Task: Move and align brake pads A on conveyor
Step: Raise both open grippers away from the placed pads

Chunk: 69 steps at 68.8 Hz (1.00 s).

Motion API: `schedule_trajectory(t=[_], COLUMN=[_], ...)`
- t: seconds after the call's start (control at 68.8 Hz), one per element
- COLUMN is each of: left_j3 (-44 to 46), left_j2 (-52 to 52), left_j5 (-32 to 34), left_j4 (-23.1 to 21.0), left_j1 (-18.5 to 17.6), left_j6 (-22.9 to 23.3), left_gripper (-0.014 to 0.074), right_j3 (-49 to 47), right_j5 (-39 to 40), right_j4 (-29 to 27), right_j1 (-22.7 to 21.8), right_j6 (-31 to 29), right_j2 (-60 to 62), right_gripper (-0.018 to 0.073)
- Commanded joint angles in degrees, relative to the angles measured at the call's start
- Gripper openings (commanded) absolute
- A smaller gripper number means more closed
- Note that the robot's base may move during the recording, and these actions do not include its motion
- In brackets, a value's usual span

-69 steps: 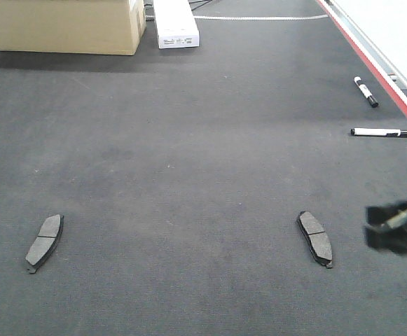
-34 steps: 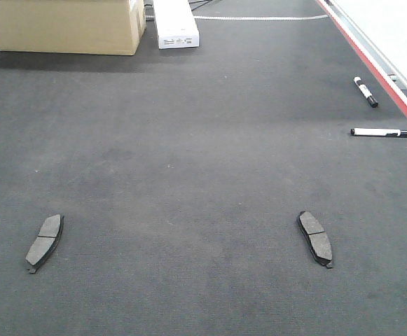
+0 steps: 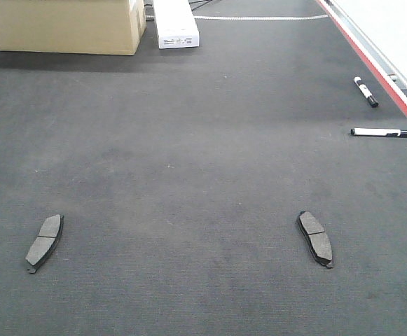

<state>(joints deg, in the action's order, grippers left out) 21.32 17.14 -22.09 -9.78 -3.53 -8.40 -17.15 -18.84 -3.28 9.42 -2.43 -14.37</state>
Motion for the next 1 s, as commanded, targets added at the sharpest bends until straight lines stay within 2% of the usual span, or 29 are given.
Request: schedule_trajectory(t=[0.0,0.988], left_j3=[1.54,1.54], left_j2=[0.39,0.75], left_j5=[4.59,4.59], left_j4=[-0.91,-0.91], left_j1=[-0.07,-0.07], left_j6=[0.14,0.14], left_gripper=[0.0343,0.0343], right_j3=[-1.57,-1.57], right_j5=[4.33,4.31], right_j4=[0.15,0.15], right_j1=[0.03,0.03], right_j6=[-0.39,-0.39], right_j2=[-0.44,-0.44], right_gripper=[0.0370,0.0370])
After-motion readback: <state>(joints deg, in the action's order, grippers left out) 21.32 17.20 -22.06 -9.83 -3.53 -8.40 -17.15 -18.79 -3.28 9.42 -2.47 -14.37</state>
